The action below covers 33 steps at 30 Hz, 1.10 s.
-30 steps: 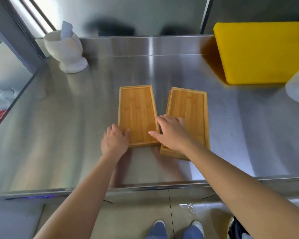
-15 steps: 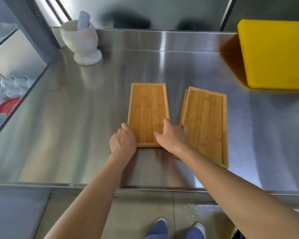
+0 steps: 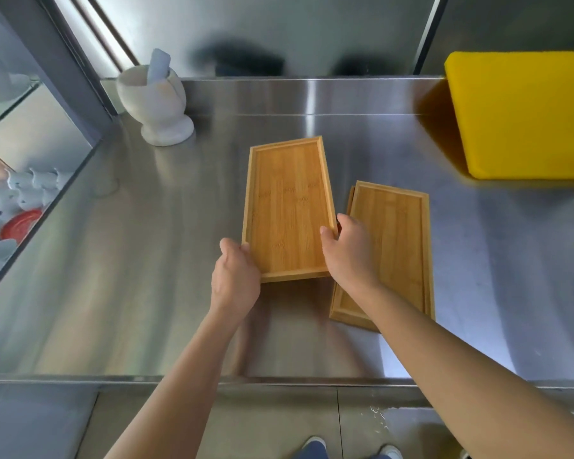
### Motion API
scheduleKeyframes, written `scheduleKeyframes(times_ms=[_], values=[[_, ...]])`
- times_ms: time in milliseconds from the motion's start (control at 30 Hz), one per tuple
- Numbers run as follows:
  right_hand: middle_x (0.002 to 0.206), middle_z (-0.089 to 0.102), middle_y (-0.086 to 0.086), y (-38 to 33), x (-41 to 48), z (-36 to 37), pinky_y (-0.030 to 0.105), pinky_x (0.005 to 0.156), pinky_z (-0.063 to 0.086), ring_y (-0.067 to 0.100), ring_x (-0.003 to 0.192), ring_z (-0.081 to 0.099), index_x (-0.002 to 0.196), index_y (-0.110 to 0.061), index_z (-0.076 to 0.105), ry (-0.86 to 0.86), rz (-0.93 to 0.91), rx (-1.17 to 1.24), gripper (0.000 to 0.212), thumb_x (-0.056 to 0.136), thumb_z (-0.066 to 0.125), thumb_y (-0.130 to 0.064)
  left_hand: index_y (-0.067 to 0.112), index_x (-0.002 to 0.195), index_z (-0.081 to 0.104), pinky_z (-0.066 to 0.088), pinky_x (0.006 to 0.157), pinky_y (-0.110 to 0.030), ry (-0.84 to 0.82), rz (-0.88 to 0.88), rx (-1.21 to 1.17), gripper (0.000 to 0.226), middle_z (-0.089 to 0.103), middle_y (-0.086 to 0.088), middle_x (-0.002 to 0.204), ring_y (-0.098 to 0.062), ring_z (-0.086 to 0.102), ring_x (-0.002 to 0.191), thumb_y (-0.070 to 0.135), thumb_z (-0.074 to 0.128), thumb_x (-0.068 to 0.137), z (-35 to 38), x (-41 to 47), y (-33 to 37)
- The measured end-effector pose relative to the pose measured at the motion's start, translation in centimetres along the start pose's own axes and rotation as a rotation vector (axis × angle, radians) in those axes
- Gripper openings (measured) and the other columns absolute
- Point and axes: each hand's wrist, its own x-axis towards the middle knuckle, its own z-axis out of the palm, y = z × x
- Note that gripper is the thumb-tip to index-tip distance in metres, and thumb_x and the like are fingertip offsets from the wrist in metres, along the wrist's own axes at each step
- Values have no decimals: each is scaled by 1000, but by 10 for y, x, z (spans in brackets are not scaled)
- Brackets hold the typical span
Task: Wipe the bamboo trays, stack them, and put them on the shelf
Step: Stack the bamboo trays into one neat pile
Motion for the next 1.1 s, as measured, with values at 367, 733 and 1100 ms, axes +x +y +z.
scheduleKeyframes(times_ms=[367,733,1100], values=[[85,54,7,67,-14,-81,31,65,40,22,77,51,84,-5,56,231,93,-30,25,94,40,-22,9,85,37,28,49,-33,-119,340,162,23,44,4,62,-14,42,53,27,30,98,59,-15,64],[98,52,7,110,-37,-78,26,75,39,15,77,46,100,-8,54,232,239,-39,25,96,34,-23,10,79,35,27,55,-34,-167,420,297,24,41,3,55,-18,36,49,24,31,98,97,-32,49],[114,48,13,121,-39,-71,26,75,41,17,77,48,115,-5,51,203,142,-150,27,94,40,-17,10,79,32,32,51,-34,-125,504,306,21,45,-4,59,-34,45,56,21,33,96,97,-35,30]])
